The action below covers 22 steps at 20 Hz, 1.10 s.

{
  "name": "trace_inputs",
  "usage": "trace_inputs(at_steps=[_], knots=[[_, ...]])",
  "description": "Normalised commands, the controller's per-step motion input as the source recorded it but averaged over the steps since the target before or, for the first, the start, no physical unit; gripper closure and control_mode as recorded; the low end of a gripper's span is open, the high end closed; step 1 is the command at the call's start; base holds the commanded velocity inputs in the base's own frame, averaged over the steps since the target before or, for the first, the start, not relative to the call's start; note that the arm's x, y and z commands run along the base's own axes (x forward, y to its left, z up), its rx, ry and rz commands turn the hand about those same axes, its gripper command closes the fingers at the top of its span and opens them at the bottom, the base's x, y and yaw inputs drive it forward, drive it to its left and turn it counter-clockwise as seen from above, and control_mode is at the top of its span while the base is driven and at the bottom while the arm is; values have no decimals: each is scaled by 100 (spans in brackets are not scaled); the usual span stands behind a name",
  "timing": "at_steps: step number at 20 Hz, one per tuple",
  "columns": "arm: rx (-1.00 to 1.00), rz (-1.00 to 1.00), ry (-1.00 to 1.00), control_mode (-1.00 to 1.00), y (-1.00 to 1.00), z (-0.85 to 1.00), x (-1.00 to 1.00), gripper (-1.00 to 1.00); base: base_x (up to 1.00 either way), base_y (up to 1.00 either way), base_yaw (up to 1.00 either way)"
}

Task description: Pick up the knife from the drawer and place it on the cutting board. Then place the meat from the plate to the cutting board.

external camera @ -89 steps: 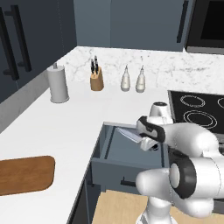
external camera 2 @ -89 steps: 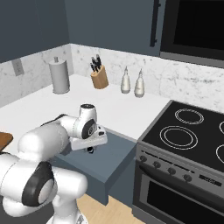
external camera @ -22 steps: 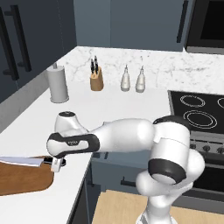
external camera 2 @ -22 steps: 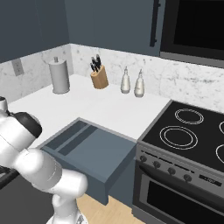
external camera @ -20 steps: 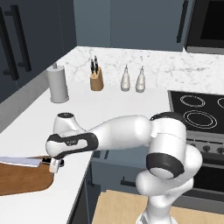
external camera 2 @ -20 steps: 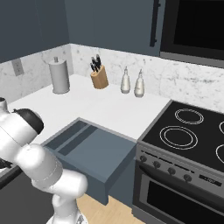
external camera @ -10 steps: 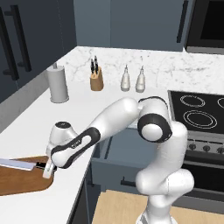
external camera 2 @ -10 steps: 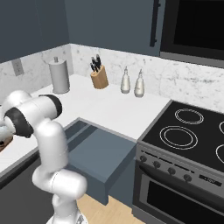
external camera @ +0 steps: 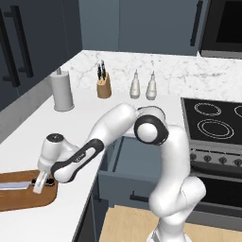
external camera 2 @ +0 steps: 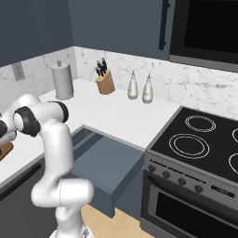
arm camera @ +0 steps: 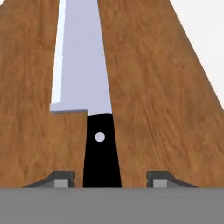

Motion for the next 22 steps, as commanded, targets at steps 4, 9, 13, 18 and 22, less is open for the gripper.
trace_inputs(at_steps=[4,9,13,18,22], knots=[[0,-3,0,-100,-29,32,-1,-100,0,0,0],[1,-4,0,-100,-97,50,-2,-100,0,0,0],[1,-1,0,-100,-100,37,-4,-100,0,0,0],[1,0,-4,-100,-100,5,-34,-100,0,0,0],[6,-1,-2,-100,-100,16,-31,-100,0,0,0]])
